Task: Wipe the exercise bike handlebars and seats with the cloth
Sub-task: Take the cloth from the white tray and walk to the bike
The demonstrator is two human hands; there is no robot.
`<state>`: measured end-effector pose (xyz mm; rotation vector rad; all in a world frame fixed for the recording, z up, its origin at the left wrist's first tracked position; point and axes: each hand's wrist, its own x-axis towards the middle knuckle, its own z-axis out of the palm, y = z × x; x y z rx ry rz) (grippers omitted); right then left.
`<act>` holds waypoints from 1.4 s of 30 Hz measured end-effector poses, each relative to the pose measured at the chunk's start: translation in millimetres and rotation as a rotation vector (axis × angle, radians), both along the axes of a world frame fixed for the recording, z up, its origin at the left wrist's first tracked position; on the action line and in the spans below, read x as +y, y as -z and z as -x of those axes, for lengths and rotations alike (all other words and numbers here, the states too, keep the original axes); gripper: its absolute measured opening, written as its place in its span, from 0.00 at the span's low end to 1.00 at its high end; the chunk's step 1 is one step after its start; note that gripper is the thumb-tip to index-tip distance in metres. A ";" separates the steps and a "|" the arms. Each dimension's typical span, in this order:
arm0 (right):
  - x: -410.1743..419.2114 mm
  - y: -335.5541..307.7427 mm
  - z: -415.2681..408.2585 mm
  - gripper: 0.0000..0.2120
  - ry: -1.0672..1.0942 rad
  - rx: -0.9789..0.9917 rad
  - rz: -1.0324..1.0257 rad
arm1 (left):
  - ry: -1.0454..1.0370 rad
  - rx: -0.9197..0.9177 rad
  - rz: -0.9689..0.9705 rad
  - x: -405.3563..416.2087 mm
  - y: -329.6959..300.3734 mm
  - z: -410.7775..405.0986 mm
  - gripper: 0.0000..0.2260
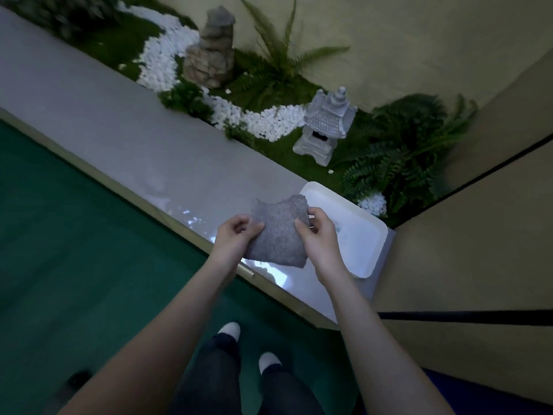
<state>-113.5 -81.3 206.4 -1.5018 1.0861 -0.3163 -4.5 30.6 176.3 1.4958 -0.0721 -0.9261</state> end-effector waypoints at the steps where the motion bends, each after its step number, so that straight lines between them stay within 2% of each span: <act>1: 2.4 -1.0 -0.6 0.07 -0.027 0.006 0.058 | -0.027 -0.132 -0.042 1.8 -5.1 6.2 0.03; 4: 12.9 -6.6 0.4 0.06 -0.119 -0.009 0.168 | -0.078 -0.496 -0.166 9.2 -22.5 30.2 0.07; 6: 20.6 -9.9 2.3 0.06 -0.212 -0.038 0.151 | -0.115 -0.601 -0.215 16.8 -33.3 48.1 0.09; 8: 29.5 -11.8 3.7 0.06 -0.286 -0.056 0.088 | -0.128 -0.618 -0.244 26.5 -38.2 64.9 0.08; 12: 55.6 -9.7 8.6 0.04 -0.364 -0.095 -0.076 | -0.245 -0.583 -0.265 55.2 -41.0 96.2 0.12; 16: 86.1 -7.7 17.6 0.17 -0.494 -0.096 -0.141 | -0.355 -0.537 -0.242 86.4 -44.6 123.5 0.14; 19: 103.9 -3.5 18.1 0.14 -0.572 -0.103 -0.149 | -0.455 -0.464 -0.166 109.2 -47.7 139.6 0.15; 21: 116.3 -4.1 15.5 0.07 -0.603 -0.113 -0.203 | -0.579 -0.347 -0.094 126.6 -48.4 149.8 0.13; 23: 131.1 -5.2 14.2 0.02 -0.641 -0.124 -0.266 | -0.726 -0.280 -0.103 143.7 -46.7 161.8 0.11; 26: 163.0 -9.2 18.0 0.04 -0.727 -0.120 -0.369 | -0.854 -0.204 -0.237 168.0 -44.7 182.3 0.12; 29: 203.8 -17.0 31.4 0.05 -0.798 -0.118 -0.460 | -0.870 -0.051 -0.156 191.9 -46.7 205.6 0.12; 32: 245.4 -23.5 50.9 0.05 -0.838 -0.101 -0.513 | -0.967 -0.075 -0.092 216.8 -52.9 233.0 0.10; 37: 309.9 -25.6 91.9 0.04 -0.953 -0.058 -0.465 | -1.160 -0.118 -0.220 262.4 -53.7 281.4 0.12; 42: 363.1 -31.7 135.5 0.02 -1.080 -0.058 -0.393 | -1.193 -0.140 -0.228 312.7 -52.7 338.6 0.10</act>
